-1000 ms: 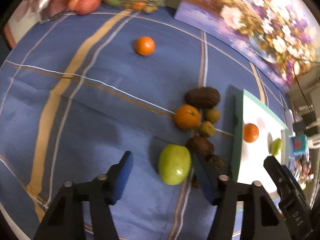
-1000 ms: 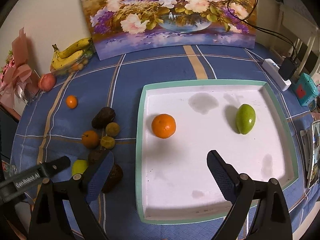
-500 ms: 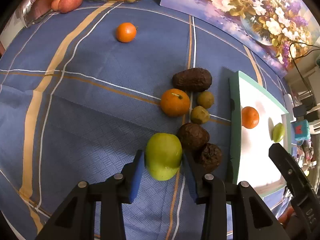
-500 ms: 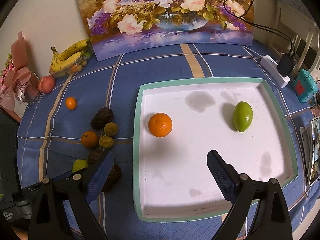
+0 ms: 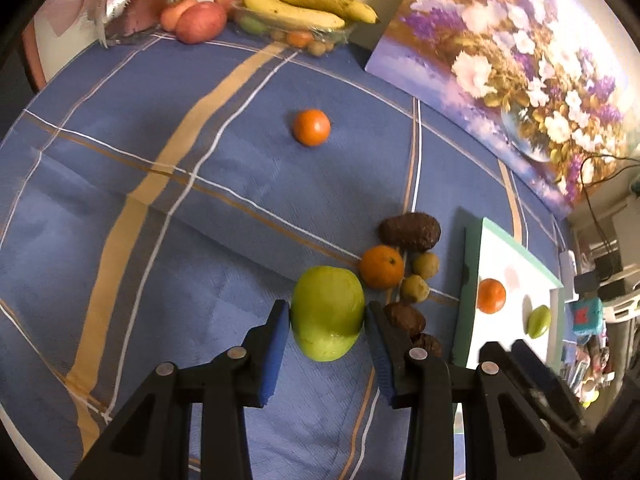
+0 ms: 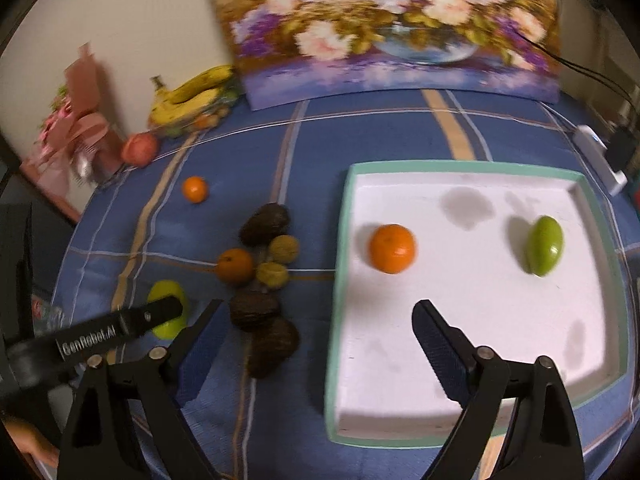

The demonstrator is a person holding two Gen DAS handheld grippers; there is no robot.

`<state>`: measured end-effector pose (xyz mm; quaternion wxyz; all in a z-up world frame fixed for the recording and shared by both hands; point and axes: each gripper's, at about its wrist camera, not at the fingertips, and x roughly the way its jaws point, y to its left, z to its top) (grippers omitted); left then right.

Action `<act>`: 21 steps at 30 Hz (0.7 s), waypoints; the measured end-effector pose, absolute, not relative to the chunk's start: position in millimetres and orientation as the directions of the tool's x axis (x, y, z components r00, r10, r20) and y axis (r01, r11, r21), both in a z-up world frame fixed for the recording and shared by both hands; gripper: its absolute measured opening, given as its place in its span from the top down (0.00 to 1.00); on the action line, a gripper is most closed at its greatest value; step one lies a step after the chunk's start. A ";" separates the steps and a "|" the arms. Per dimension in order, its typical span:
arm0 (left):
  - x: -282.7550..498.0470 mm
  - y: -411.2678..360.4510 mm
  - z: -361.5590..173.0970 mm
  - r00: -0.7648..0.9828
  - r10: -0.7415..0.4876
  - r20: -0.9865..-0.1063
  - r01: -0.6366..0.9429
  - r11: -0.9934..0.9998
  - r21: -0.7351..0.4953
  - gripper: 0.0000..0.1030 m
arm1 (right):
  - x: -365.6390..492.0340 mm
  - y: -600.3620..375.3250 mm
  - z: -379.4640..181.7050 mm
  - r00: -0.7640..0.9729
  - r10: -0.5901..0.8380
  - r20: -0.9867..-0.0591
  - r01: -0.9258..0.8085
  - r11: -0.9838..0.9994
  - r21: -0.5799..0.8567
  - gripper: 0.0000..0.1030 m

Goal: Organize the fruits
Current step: 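Close the right gripper on the large brown date while the left gripper holds the green fruit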

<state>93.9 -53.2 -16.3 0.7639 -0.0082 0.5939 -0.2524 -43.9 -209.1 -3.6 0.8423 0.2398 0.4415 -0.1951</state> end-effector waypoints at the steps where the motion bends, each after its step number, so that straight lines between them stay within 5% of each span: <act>1: 96.3 -53.0 -16.5 0.168 -0.396 -0.903 0.375 0.873 -0.313 0.60 | -41.4 -206.2 -4.3 0.535 -0.104 -0.838 0.525 0.818 0.234 0.31; 5: 96.7 -53.5 -20.5 0.165 -0.392 -0.905 0.373 0.874 -0.310 0.60 | -33.9 -198.3 -11.5 0.524 -0.064 -0.849 0.489 0.839 0.238 0.53; 8: 95.8 -54.4 -21.4 0.159 -0.388 -0.908 0.373 0.875 -0.309 0.60 | -27.9 -193.3 -18.8 0.504 -0.042 -0.862 0.471 0.851 0.234 0.60; 21: 96.8 -57.9 -29.8 0.141 -0.372 -0.918 0.367 0.880 -0.300 0.60 | -6.5 -186.1 -59.0 0.410 0.004 -0.912 0.463 0.861 0.212 0.63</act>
